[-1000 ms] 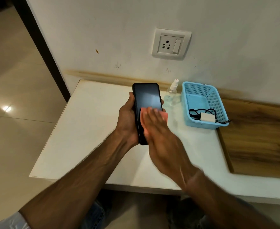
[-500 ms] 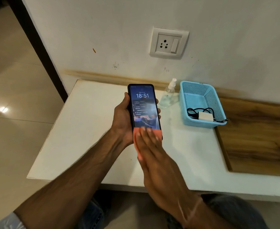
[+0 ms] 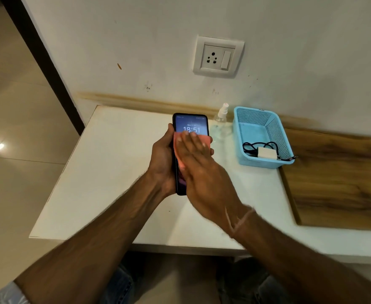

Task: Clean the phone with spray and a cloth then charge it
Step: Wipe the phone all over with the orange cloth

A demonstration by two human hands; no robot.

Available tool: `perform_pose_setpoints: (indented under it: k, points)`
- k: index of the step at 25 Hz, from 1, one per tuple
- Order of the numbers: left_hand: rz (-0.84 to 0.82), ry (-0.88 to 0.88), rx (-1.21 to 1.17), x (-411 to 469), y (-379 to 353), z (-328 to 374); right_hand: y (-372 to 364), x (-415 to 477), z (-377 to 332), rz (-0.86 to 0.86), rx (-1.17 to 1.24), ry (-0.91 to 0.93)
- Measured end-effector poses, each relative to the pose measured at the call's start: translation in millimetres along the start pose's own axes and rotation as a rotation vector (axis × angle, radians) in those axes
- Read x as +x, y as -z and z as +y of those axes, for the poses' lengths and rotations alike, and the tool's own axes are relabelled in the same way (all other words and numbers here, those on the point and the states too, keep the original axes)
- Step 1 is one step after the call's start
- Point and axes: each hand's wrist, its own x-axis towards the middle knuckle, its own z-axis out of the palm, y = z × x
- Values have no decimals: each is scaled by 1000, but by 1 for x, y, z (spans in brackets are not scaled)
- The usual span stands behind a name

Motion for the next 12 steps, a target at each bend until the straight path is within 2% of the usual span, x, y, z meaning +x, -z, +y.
perform_pose_setpoints:
  k: [3, 6, 9, 12]
  points:
    - [2, -8, 5, 1, 0, 3, 3, -41, 1, -33, -64, 110]
    - [-25, -27, -16, 2, -3, 2, 20, -23, 14, -66, -28, 24]
    - [-42, -38, -33, -2, -7, -2, 36, 31, 21, -24, 33, -111]
    - [-59, -47, -76, -3, -5, 2, 28, 50, 7, -24, 49, -103]
